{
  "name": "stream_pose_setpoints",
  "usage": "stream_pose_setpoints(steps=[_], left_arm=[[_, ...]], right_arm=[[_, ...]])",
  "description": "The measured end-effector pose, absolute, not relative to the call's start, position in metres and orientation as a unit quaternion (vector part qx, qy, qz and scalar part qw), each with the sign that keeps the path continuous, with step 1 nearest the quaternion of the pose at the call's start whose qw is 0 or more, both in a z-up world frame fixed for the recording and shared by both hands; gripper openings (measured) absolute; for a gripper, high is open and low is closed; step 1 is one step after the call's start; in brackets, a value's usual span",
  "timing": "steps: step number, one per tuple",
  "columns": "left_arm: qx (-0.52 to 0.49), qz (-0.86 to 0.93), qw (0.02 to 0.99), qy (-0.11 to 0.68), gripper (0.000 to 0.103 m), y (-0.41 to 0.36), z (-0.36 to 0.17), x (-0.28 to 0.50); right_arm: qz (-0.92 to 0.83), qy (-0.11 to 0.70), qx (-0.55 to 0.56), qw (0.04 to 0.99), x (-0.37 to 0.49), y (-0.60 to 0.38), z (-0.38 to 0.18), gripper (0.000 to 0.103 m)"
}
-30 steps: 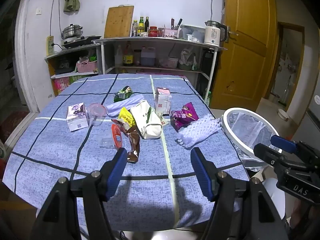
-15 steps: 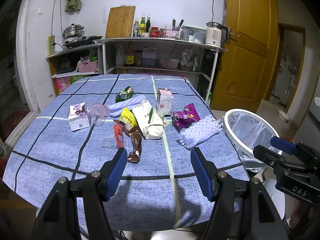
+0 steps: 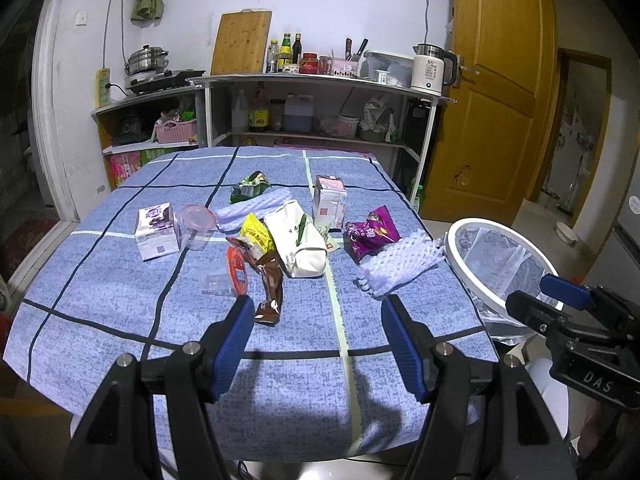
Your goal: Collect trash
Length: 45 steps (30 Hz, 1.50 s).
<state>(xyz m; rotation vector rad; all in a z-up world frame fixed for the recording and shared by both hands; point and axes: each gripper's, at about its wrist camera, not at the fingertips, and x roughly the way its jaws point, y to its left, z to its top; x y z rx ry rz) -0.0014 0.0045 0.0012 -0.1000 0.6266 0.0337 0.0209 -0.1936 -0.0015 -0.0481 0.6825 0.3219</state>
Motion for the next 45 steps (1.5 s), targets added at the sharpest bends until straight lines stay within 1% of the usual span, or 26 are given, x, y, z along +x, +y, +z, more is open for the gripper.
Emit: stream_pose_setpoints(steps=[36, 37, 45], left_arm=[[-0.055, 0.014, 0.947, 0.316, 0.068, -0.013, -0.008, -0.005], [-0.06, 0.012, 0.946, 0.318, 0.068, 0.0, -0.008, 0.003], [-0.064, 0.012, 0.944, 0.323, 0.068, 0.0, -0.012, 0.006]], right_arm=[[0.157, 0.34, -0.025, 0.927, 0.023, -0.193, -0.003, 0.066], [0.157, 0.341, -0.025, 0.926, 0.024, -0.193, -0.003, 0.066], [0.159, 0.347, -0.028, 0.924, 0.03, -0.186, -0.007, 0.066]])
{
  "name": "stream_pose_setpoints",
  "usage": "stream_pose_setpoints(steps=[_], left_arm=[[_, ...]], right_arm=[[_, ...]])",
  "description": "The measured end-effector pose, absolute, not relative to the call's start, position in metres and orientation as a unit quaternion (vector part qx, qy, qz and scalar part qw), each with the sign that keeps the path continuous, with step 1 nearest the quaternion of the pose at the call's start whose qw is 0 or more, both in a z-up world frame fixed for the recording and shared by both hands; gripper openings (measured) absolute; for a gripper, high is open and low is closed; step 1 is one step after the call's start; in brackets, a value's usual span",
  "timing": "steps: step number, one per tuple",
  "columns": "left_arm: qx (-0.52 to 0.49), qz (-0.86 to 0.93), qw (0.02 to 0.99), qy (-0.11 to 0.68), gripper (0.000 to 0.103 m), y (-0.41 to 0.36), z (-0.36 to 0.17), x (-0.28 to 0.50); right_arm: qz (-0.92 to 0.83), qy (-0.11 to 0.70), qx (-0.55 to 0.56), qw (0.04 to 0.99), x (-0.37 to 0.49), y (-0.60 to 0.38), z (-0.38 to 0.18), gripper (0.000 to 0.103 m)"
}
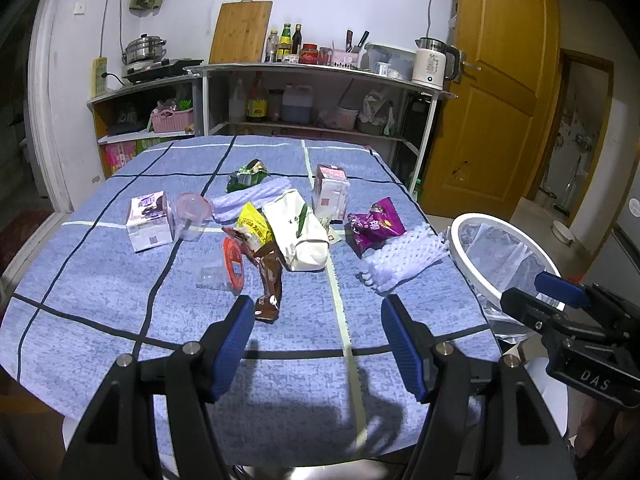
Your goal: Collect trash
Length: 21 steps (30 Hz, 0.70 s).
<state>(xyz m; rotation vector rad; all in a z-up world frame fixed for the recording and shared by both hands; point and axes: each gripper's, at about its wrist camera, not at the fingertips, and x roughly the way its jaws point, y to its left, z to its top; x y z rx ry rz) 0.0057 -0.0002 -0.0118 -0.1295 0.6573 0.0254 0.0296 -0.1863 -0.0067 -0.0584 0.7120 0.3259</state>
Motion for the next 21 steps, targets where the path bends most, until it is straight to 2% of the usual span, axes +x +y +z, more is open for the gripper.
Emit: stream_pose_setpoints(steps=[21], left_arm=[[-0.073, 0.035, 0.938, 0.336, 0.068, 0.036, -0.03, 0.031]], right_arm=[[0.177, 0.367, -0.019, 0.913, 0.059, -0.171, -0.021, 0.066]])
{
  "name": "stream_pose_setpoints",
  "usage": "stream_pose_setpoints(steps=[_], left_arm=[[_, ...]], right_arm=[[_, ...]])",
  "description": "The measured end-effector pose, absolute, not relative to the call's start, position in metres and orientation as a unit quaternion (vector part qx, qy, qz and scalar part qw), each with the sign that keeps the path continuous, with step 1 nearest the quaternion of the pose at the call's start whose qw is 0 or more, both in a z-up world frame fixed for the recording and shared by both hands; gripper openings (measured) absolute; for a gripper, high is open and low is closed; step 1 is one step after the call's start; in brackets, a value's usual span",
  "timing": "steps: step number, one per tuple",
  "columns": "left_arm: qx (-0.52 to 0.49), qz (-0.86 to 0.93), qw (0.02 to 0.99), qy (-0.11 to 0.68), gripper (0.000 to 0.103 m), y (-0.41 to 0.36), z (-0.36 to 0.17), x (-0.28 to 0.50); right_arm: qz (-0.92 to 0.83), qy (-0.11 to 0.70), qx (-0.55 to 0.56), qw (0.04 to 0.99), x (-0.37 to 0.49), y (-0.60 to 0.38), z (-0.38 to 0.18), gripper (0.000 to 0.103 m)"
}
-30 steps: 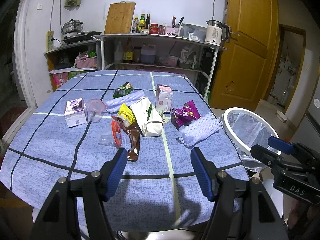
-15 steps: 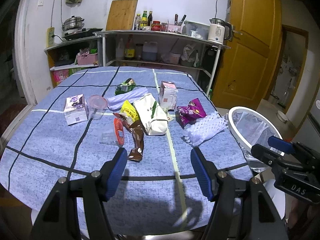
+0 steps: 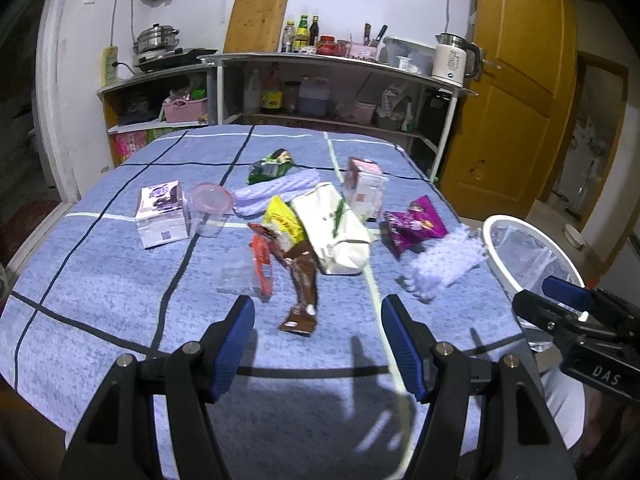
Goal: Collect trash
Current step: 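Grasp the white mesh sleeve with the right gripper while the left grasps the clear cup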
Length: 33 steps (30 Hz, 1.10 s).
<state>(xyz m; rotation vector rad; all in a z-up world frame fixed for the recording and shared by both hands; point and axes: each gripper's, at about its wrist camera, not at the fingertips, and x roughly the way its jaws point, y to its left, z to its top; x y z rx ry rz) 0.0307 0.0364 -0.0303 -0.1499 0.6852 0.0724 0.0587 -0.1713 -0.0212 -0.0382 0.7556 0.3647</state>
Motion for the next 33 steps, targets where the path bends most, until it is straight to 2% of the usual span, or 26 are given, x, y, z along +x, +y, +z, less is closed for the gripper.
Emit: stream_pose_setpoints(steps=[33], left_arm=[[-0.133, 0.087, 0.914, 0.373, 0.068, 0.107, -0.067, 0.088]], right_arm=[[0.166, 0.462, 0.15, 0.858, 0.153, -0.157, -0.06, 0.066]])
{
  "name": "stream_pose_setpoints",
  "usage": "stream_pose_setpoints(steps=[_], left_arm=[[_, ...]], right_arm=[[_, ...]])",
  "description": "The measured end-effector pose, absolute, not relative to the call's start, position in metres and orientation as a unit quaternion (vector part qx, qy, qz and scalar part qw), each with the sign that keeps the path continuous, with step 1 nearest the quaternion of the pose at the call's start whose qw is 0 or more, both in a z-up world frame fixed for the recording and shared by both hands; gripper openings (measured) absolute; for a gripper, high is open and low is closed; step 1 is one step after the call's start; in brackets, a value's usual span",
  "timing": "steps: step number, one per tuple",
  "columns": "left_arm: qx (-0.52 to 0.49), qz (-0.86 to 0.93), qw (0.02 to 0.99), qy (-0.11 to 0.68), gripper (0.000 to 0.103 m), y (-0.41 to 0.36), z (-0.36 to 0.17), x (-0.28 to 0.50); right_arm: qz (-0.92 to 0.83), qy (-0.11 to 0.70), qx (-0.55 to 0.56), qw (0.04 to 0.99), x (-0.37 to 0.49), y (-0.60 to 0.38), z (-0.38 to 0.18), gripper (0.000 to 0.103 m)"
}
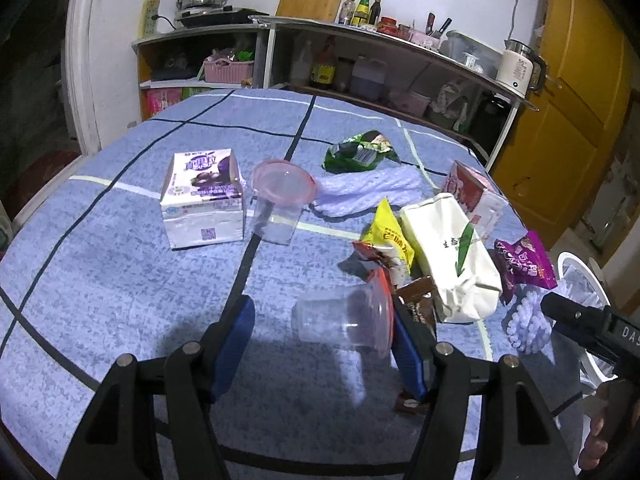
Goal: Collect trash
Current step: 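Grasp the white mesh sleeve with the right gripper while the left grasps the clear cup, then carry the mesh sleeve and clear cup over the bin and release both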
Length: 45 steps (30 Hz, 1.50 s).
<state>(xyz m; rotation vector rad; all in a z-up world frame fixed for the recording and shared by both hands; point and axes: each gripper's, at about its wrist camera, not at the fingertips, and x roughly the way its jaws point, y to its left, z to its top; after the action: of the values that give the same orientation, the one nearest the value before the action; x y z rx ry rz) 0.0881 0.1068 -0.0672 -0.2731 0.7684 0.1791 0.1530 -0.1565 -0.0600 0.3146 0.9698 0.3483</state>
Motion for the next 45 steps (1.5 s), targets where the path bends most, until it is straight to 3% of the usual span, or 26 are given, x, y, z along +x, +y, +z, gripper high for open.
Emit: stream_pose_setpoints(steps=[2, 6, 13, 19, 32, 45], left_arm=[[-0.135, 0.085, 0.914, 0.374, 0.064, 0.107, -0.068, 0.089], [-0.138, 0.08, 0.912, 0.377, 0.046, 0.109, -0.071, 0.091], [-0.142, 0.08, 0.914, 0.372, 0.043, 0.112, -0.07, 0.088], [-0.139, 0.083, 0.918, 0.361, 0.043, 0.112, -0.062, 0.075], [-0.121, 0.072, 0.934, 0.328, 0.043, 0.093, -0.025, 0.063], [-0.071, -0.042, 0.944, 0.32, 0.043, -0.003, 0.0, 0.094]], right_arm=[[0.166, 0.462, 0.147, 0.859, 0.155, -0.154, -0.059, 0.066], [0.168, 0.465, 0.143, 0.857, 0.159, -0.15, -0.059, 0.064], [0.178, 0.449, 0.134, 0.865, 0.156, -0.149, -0.053, 0.023], [0.185, 0.447, 0.134, 0.865, 0.152, -0.156, -0.052, 0.013], [0.199, 0.413, 0.158, 0.875, 0.126, -0.187, -0.033, 0.011], [0.135, 0.37, 0.189, 0.9, 0.11, -0.272, -0.014, 0.011]])
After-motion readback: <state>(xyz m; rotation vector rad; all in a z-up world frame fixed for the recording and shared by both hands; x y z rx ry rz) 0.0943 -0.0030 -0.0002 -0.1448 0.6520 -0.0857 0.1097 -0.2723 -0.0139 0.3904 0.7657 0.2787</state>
